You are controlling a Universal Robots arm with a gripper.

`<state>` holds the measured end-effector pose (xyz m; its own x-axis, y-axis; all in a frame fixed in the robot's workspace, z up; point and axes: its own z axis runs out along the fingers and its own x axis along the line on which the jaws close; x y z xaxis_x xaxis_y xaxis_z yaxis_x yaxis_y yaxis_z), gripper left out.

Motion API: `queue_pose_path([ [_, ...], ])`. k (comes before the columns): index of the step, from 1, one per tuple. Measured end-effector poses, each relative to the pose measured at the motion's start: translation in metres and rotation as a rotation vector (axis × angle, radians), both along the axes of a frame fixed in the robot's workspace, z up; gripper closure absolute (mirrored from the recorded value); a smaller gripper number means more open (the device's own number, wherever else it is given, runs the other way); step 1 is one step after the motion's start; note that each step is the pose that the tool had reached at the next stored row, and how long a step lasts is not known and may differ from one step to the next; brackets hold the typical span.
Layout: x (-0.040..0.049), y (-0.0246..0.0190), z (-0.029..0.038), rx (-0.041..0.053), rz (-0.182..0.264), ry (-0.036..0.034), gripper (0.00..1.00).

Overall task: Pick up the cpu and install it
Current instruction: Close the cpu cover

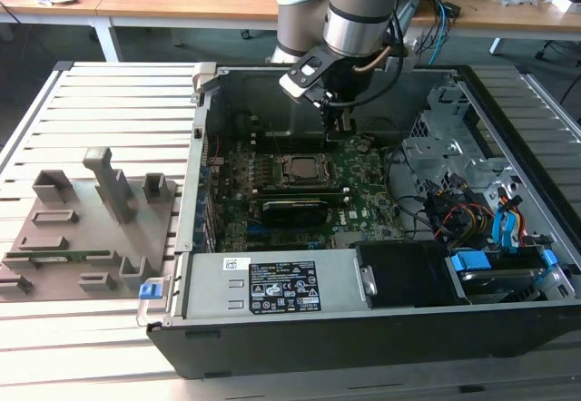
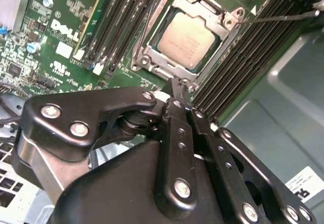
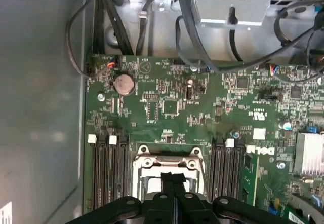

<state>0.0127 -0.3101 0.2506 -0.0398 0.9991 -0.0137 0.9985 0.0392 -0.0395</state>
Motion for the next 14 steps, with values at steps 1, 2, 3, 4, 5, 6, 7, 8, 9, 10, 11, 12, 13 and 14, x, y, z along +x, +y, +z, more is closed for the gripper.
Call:
queue_pose_path([
  [1, -0.0043, 0.0, -0.0027, 0.0, 0.0, 0.0, 0.89],
  [2, -0.0068, -0.0001, -0.0053, -0.0001, 0.0, 0.0, 0.89],
  [3, -0.0084, 0.0, -0.0082, 0.0, 0.0, 0.0, 0.89],
  [4, -0.0095, 0.0, -0.0112, 0.0, 0.0, 0.0, 0.89],
  [5, -0.0116, -0.0001, -0.0142, 0.0, 0.0, 0.0, 0.89],
  [6, -0.0162, -0.0001, -0.0178, 0.0, 0.0, 0.0, 0.89],
  [7, -0.0215, -0.0001, -0.0204, 0.0, 0.0, 0.0, 0.89],
  [8, -0.0257, -0.0001, -0.0237, -0.0001, 0.0, 0.0, 0.89],
  [9, -0.03, -0.0001, -0.0282, 0.0, 0.0, 0.0, 0.89],
  [10, -0.0322, -0.0001, -0.0305, 0.0, 0.0, -0.0001, 0.89],
  [11, -0.0332, -0.0001, -0.0312, 0.0, 0.0, 0.0, 0.89],
  [12, -0.0346, -0.0001, -0.0316, 0.0, 0.0, 0.0001, 0.89],
  [13, -0.0378, -0.0001, -0.0327, 0.0, 0.0, 0.0001, 0.89],
  [14, -0.0407, -0.0001, -0.0345, -0.0001, 0.0, 0.0, 0.89],
])
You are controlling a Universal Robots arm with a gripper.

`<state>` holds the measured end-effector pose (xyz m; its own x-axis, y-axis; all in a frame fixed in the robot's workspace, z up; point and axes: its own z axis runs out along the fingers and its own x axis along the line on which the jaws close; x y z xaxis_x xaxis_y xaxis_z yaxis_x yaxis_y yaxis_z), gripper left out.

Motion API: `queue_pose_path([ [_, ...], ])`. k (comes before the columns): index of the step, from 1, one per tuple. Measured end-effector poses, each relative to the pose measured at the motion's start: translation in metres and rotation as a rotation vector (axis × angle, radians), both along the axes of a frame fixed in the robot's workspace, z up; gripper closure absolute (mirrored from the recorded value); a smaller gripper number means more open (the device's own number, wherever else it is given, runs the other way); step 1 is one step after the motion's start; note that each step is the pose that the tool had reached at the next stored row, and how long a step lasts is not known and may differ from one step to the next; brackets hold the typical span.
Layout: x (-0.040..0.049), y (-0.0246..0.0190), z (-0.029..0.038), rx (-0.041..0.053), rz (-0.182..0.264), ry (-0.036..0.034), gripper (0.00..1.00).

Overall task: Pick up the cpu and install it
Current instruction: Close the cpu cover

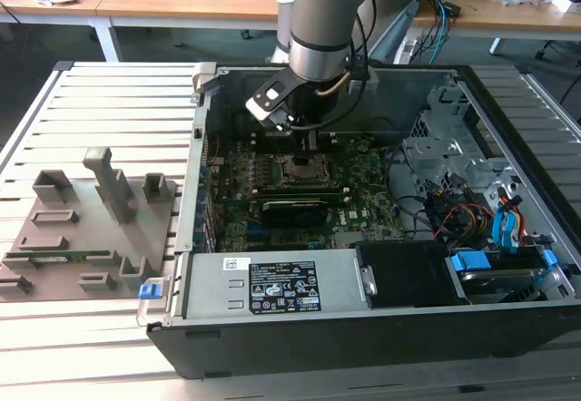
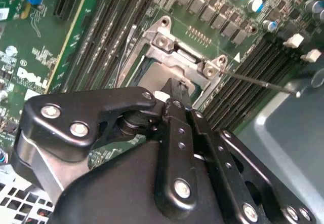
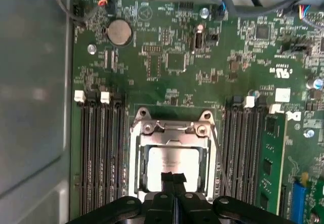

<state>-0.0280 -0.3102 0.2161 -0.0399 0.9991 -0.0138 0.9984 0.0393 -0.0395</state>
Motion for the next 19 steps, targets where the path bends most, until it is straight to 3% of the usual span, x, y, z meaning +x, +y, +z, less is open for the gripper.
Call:
queue_pose_path([
  [5, -0.0095, -0.0002, -0.012, -0.0009, 0.0, 0.0005, 0.89],
  [7, -0.0096, 0.0, -0.0134, 0.0, 0.0, 0.0, 0.89],
  [8, -0.0091, 0.0004, -0.0105, 0.0024, 0.0, -0.0012, 0.89],
  [9, -0.0079, 0.0, -0.0069, 0.0, 0.0, 0.0001, 0.89],
  [12, 0.0122, 0.0, -0.0053, 0.0002, 0.0, 0.0039, 0.89],
  [14, 0.0141, 0.0, 0.0008, 0.0001, 0.0, 0.0041, 0.89],
  [15, 0.0143, 0.0, 0.0104, 0.0002, 0.0, 0.0042, 0.89],
  [17, 0.0143, 0.0, 0.0205, 0.0001, 0.0, 0.0042, 0.89],
  [19, 0.0144, 0.0002, 0.0402, 0.0003, 0.0, 0.0041, 0.89],
])
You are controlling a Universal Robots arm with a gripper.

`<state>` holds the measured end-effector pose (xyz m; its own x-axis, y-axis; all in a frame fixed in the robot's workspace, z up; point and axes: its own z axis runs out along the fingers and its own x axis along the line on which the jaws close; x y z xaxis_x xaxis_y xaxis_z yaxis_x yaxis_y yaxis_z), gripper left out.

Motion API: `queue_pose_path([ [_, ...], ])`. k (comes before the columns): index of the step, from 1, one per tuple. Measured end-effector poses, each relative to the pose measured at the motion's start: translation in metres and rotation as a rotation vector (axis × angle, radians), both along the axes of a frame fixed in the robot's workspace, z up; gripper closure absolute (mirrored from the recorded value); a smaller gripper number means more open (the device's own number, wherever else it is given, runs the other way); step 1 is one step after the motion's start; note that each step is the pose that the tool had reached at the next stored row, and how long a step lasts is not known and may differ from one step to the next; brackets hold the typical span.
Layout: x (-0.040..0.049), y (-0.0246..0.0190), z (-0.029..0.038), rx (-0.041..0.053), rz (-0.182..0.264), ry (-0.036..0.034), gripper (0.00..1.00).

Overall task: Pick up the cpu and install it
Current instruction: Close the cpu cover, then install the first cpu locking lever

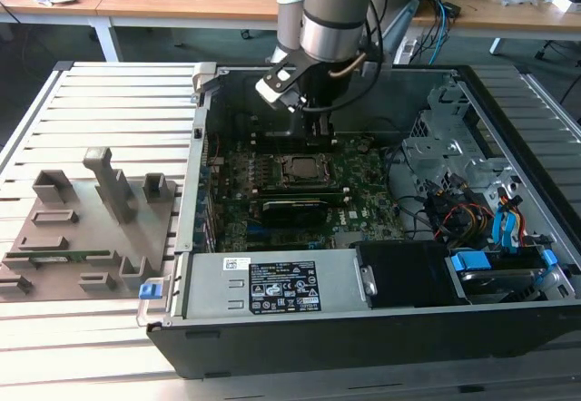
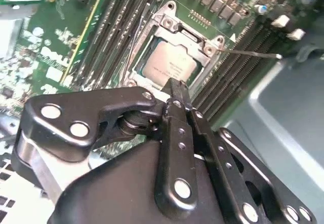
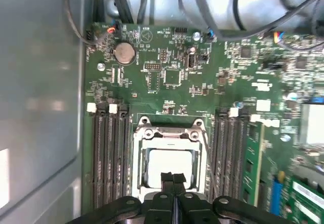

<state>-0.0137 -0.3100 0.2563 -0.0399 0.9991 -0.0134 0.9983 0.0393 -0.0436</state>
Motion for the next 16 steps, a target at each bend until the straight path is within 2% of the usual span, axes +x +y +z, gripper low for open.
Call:
queue_pose_path([
  [1, 0.0, 0.0, 0.0107, -0.0002, 0.0, 0.0, 0.89],
  [2, 0.0, 0.0, 0.0127, 0.0001, 0.0, -0.0001, 0.89],
  [7, 0.0, 0.0, 0.0129, 0.0, 0.001, 0.0001, 0.89],
  [9, 0.0, 0.0, 0.0129, -0.0001, 0.068, 0.0001, 0.89],
  [11, 0.0, 0.0, 0.0129, -0.0001, 0.109, 0.0001, 0.89],
  [16, 0.0, 0.0, 0.0129, 0.0, 0.253, 0.0, 0.89],
])
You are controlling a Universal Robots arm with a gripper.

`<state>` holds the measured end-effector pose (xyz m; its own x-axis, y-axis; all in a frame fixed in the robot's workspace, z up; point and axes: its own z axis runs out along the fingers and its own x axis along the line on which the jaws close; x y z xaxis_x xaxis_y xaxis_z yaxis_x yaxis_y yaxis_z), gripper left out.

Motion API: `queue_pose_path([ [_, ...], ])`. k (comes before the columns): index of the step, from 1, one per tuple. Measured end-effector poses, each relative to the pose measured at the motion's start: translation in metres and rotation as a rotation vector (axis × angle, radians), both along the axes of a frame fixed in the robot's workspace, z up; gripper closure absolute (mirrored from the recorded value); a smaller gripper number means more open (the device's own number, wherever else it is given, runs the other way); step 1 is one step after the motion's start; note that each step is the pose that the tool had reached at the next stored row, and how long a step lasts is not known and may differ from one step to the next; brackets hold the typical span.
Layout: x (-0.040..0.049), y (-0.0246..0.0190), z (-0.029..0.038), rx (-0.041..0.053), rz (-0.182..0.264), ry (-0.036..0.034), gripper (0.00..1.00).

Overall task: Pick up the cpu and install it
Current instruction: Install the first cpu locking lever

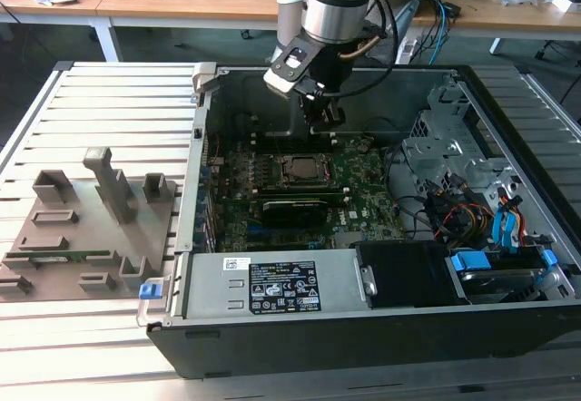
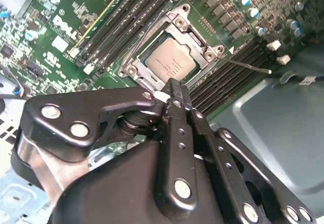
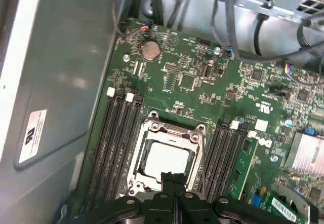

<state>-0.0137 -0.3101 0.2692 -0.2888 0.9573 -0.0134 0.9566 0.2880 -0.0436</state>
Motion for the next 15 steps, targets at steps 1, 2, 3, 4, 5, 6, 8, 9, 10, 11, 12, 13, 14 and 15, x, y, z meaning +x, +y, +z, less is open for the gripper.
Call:
queue_pose_path([
  [1, 0.0, 0.0, 0.0, 0.0, 0.03, 0.0, 0.89],
  [2, 0.0, 0.0, 0.0, -0.0001, 0.053, 0.0, 0.89],
  [3, 0.0, 0.0, 0.0, 0.0, 0.095, 0.0, 0.89],
  [4, 0.0, 0.0, 0.0, -0.0001, 0.116, 0.0, 0.89],
  [5, 0.0, 0.0, 0.0, -0.0001, 0.14, 0.0, 0.89],
  [6, 0.0, 0.0, 0.0, -0.0001, 0.155, 0.0001, 0.89],
  [8, 0.0, 0.0, 0.0, 0.0, 0.202, 0.0, 0.89],
  [9, 0.0, 0.0, 0.0, 0.0, 0.224, 0.0, 0.89],
  [10, 0.0, 0.0, 0.0, 0.0, 0.237, 0.0, 0.89],
  [11, 0.0, 0.0, 0.0, 0.0, 0.25, 0.0, 0.89],
  [12, 0.0, 0.0, 0.0, -0.0001, 0.276, 0.0, 0.89],
  [13, 0.0, 0.0, 0.0, 0.0, 0.291, 0.0, 0.89],
  [14, 0.0, 0.0, 0.0, 0.0, 0.305, 0.0, 0.89],
  [15, 0.0, 0.0, 0.0, -0.0001, 0.325, 0.0, 0.89],
])
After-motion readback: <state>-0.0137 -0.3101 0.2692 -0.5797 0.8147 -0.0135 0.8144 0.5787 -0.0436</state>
